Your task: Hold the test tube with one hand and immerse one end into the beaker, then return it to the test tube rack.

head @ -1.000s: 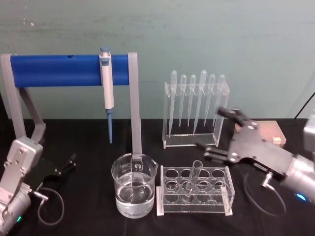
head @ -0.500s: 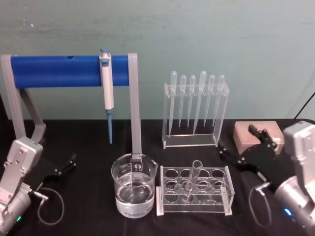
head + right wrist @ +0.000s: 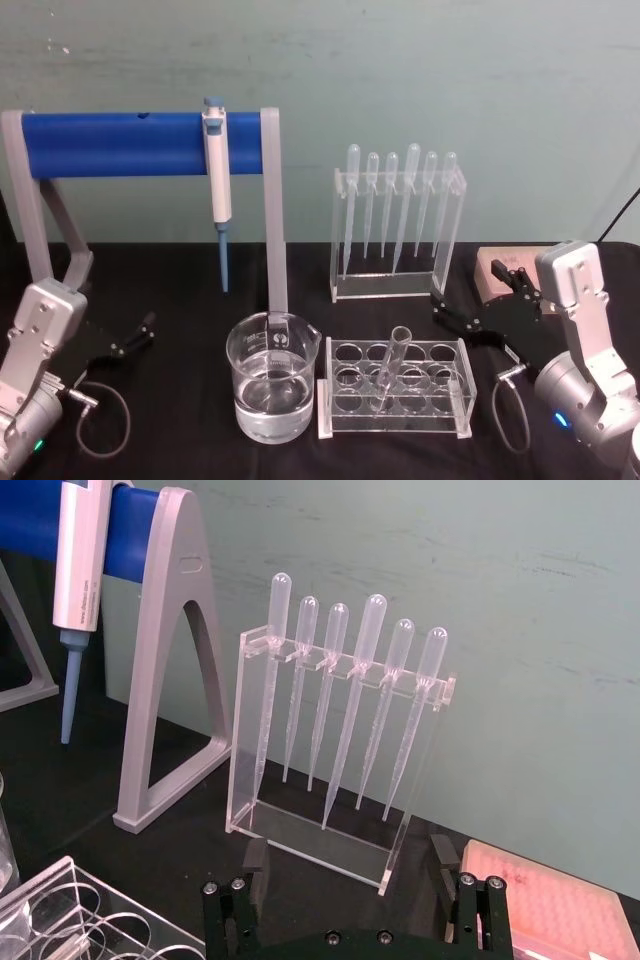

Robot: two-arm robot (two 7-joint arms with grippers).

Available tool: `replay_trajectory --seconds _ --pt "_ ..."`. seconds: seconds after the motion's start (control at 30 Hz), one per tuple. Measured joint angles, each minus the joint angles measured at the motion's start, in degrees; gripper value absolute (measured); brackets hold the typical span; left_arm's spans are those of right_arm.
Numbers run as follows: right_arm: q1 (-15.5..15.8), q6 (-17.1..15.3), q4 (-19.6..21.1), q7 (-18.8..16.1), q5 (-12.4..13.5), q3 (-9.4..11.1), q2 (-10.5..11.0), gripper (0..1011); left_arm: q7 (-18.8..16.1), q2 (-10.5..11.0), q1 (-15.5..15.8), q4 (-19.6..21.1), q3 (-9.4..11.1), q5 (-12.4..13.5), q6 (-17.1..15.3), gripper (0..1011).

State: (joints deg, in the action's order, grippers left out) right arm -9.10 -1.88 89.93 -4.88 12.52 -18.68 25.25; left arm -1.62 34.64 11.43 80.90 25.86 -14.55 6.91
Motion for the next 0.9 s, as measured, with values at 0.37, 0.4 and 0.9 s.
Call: replay_trajectory --seconds 0.37,0.4,0.9 --pt "0.24 0.22 0.31 0.03 0.21 0.06 0.15 1004 0.0 0.0 0.0 0.0 0.0 0.0 0.0 1000" --pt "0.27 0.25 0.33 0.04 0.25 0.07 0.16 1004 0.0 0.0 0.0 0.0 0.0 0.0 0.0 1000" --pt "0.37 0.34 0.43 0.1 0.43 0.13 0.23 1004 0.0 0.0 0.0 0.0 0.0 0.0 0.0 1000"
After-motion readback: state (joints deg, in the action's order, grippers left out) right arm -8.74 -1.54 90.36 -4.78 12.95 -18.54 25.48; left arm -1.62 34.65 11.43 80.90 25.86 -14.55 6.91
